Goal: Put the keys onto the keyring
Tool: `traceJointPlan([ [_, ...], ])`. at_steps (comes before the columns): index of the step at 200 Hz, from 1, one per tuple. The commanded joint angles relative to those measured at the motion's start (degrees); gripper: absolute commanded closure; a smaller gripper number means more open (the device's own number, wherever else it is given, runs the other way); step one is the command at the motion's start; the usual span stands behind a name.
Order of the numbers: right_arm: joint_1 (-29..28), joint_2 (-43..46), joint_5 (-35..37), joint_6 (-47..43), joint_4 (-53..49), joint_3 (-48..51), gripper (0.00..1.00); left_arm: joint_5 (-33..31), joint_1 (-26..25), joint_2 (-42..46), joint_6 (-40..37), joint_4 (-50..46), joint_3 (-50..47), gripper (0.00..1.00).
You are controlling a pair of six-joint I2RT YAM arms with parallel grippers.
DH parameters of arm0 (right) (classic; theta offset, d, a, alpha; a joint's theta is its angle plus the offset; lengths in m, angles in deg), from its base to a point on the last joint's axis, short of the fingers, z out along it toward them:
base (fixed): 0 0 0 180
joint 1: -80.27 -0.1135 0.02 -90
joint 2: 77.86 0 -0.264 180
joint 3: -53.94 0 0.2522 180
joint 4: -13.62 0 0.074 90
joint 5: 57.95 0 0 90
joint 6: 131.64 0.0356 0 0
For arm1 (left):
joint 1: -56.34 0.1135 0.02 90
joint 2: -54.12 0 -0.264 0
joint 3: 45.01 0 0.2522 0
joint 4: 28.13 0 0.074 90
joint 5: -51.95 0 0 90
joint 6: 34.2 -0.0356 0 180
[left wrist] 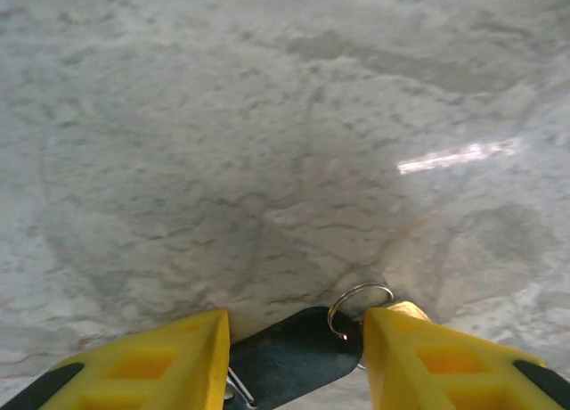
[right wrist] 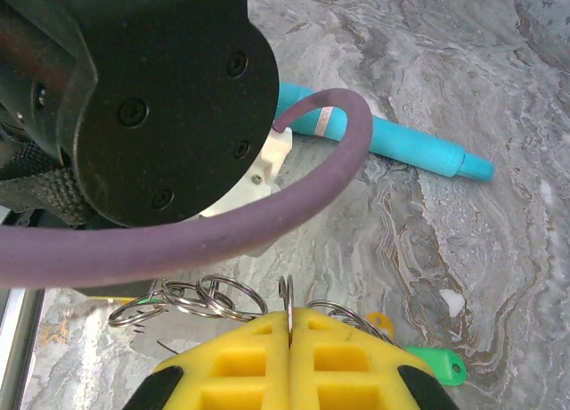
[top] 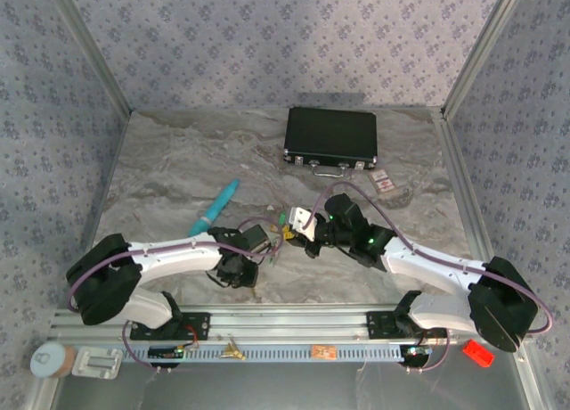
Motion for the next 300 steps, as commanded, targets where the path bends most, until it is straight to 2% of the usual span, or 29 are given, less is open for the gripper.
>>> traceJointPlan([
  [1, 0.13, 0.6, -1.29, 0.36, -1.25, -0.82, 1.0, -5.8, -0.14, 0.0, 0.83, -5.84, 1.64, 0.61],
  [29, 0.18, 0.6, -1.32, 0.42, -1.34, -0.97, 1.0, -13.04, 0.47, 2.97, 3.73, -10.23, 2.49, 0.64],
  [49, 0.14, 0.6, -1.25, 0.38, -1.43, -1.05, 1.0, -15.47, 0.99, 6.26, 4.95, -11.48, 2.4, 0.61],
  [64, 0.13, 0.54, -1.23, 0.39, -1.43, -0.98, 1.0, -12.9, 0.99, 7.61, 3.81, -9.32, 1.71, 0.57],
  [94, 0.06, 0.43, -1.21, 0.48, -1.51, -0.98, 1.0, -1.81, 1.73, 7.58, 1.56, -1.44, -1.26, 0.57],
  [122, 0.02, 0.51, -1.43, 0.5, -1.69, -0.91, 1.0, 2.01, 3.12, 6.71, 0.75, 0.65, -2.08, 0.58],
  [203, -0.29, 0.77, -1.19, 0.32, -1.98, -0.9, 1.0, 4.0, 3.95, 2.1, -1.55, 3.21, -1.83, 0.62],
  [247, -0.18, 0.69, -1.11, 0.22, -1.96, -0.95, 1.0, 2.63, 3.81, 0.64, -1.4, 2.13, -1.47, 0.68],
  [300, -0.2, 0.6, -1.11, 0.32, -1.86, -0.9, 1.0, 0.21, 3.33, 1.51, -0.49, 1.31, -0.86, 0.86],
])
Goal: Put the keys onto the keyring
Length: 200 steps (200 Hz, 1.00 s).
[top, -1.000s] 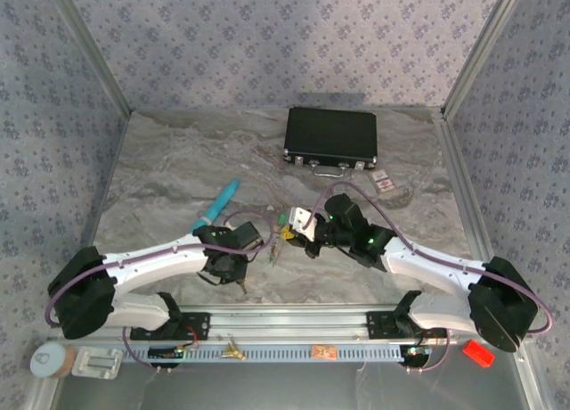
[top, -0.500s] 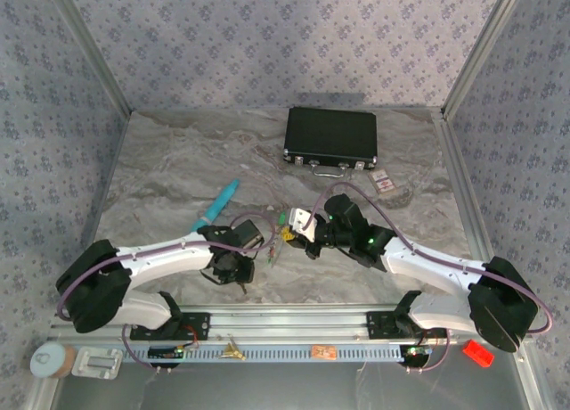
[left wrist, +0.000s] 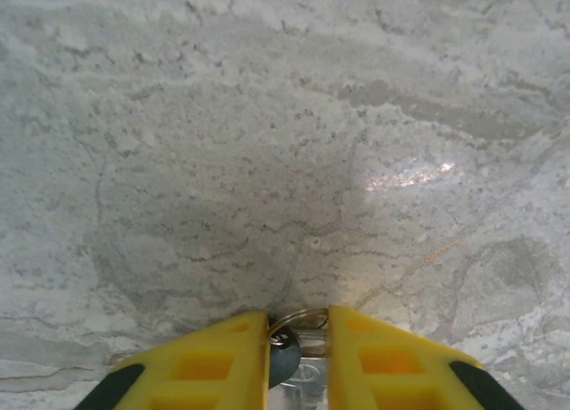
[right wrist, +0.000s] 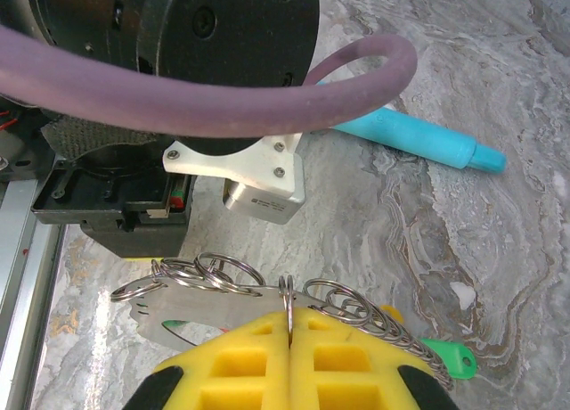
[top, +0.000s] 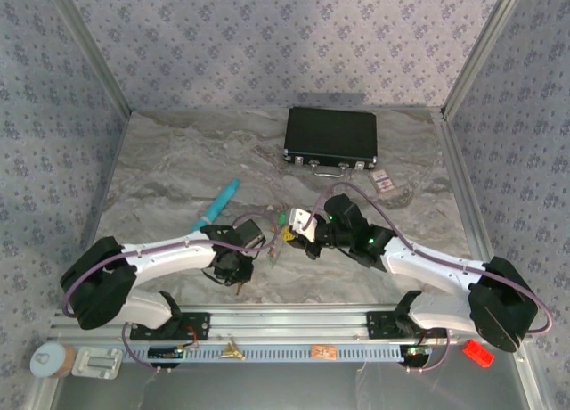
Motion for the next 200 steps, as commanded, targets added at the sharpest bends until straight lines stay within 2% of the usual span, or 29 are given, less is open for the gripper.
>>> traceJointPlan([
  [1, -0.18, 0.6, -0.65, 0.28, -0.62, -0.92, 1.0, -1.72, -0.36, -0.37, 0.36, -1.07, 0.68, 0.87],
  [56, -0.28, 0.69, -0.73, 0.29, -0.71, -0.99, 1.0, -6.75, -0.54, 3.92, 2.06, -5.38, 1.77, 1.0],
  [96, -0.27, 0.64, -0.71, 0.25, -0.71, -1.01, 1.0, -10.44, -0.45, 7.58, 4.19, -7.48, 1.86, 1.0],
  [157, -0.38, 0.77, -0.56, 0.25, -0.9, -1.08, 1.0, -9.01, -0.19, 7.85, 4.49, -6.96, 2.13, 1.0],
  [200, -0.46, 0.6, -0.65, 0.22, -0.8, -1.03, 1.0, -6.04, -0.13, 3.91, 4.65, -6.16, 2.13, 1.0],
])
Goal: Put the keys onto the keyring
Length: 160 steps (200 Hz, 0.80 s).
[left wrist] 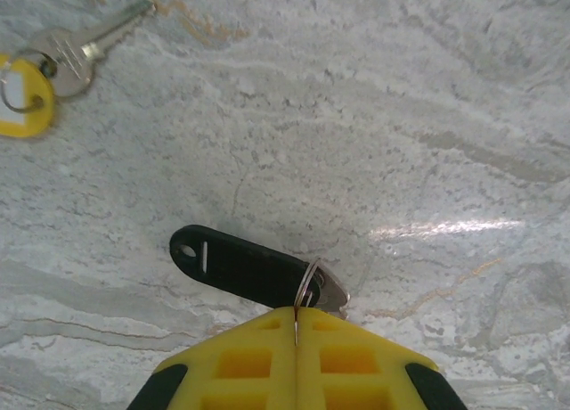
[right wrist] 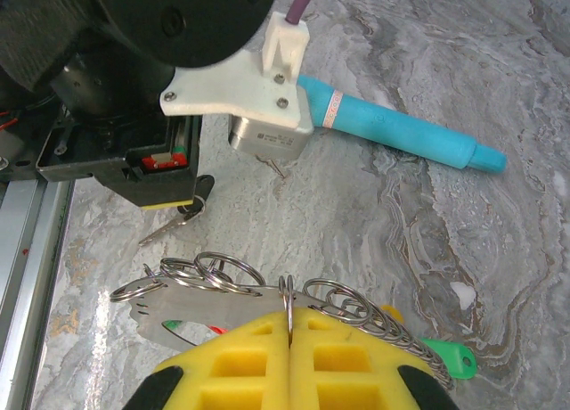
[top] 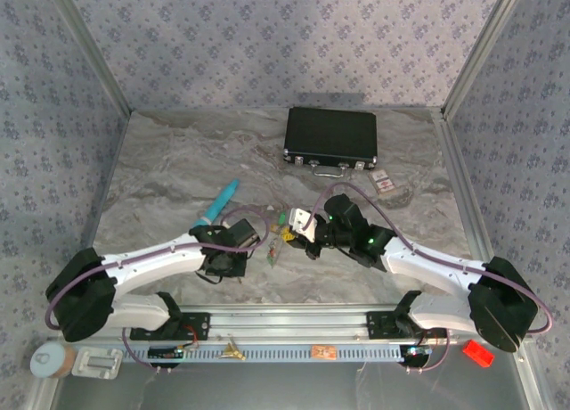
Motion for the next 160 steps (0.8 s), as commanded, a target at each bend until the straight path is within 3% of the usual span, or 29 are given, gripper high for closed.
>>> traceJointPlan([
  [1, -0.46, 0.6, -0.65, 0.19, -0.8, -1.02, 1.0, 1.71, -0.07, -1.61, 0.81, -1.12, 1.73, 1.0],
  [63, -0.47, 0.69, -0.59, 0.18, -0.88, -0.95, 1.0, 3.46, 0.88, -1.87, 0.78, 0.06, 1.47, 0.72],
  [99, -0.48, 0.69, -0.65, 0.17, -0.89, -1.0, 1.0, 4.44, 2.68, -1.11, 0.15, -0.05, 1.29, 0.65],
  [160, -0.43, 0.67, -0.69, 0.08, -0.93, -0.92, 1.0, 5.23, 5.06, -1.85, -1.95, 1.37, 1.05, 0.63],
])
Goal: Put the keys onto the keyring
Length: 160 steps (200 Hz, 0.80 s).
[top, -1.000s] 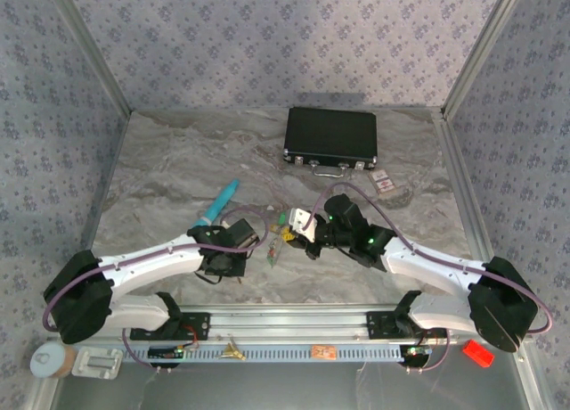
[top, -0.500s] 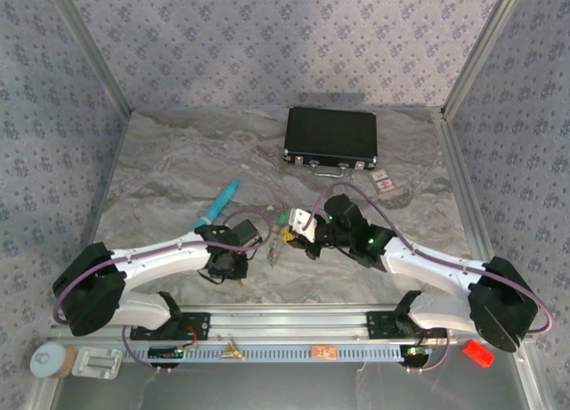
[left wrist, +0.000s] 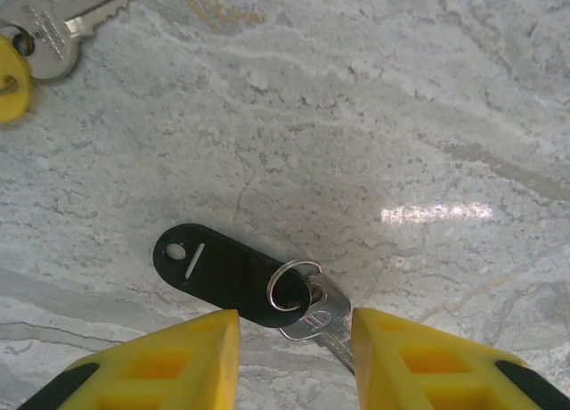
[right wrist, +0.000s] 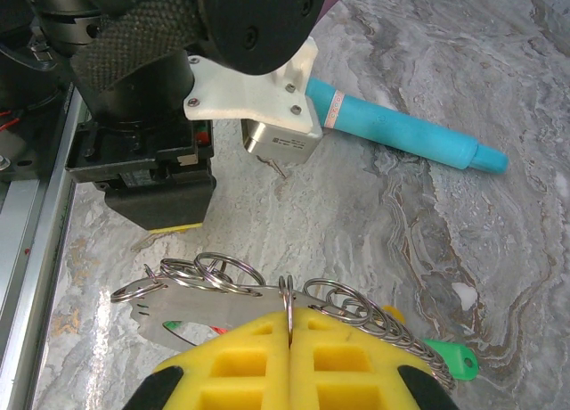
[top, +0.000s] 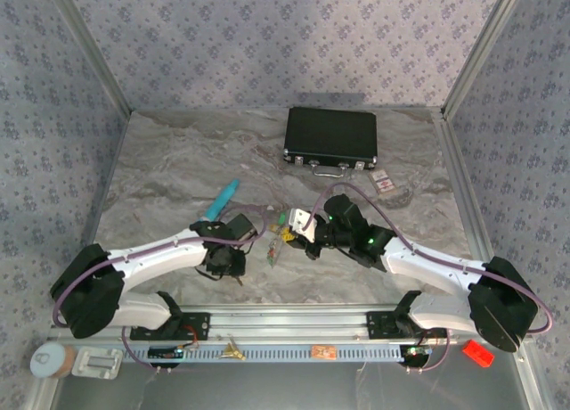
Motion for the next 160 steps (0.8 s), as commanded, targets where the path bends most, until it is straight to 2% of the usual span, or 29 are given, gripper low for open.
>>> traceJointPlan([
  [1, -0.26, 0.63, -0.71, 0.08, -0.95, -0.92, 1.0, 1.35, 0.94, -0.41, -1.74, 0.61, 1.08, 0.63],
  [119, -0.35, 0.51, -0.73, 0.04, -0.97, -0.95, 1.0, 3.94, 2.38, -3.94, -1.96, 3.24, 0.09, 0.7],
  [160, -0.35, 0.51, -0.76, 0.04, -1.05, -1.0, 1.0, 3.38, 2.38, -4.07, -2.0, 3.58, 0.21, 0.79],
])
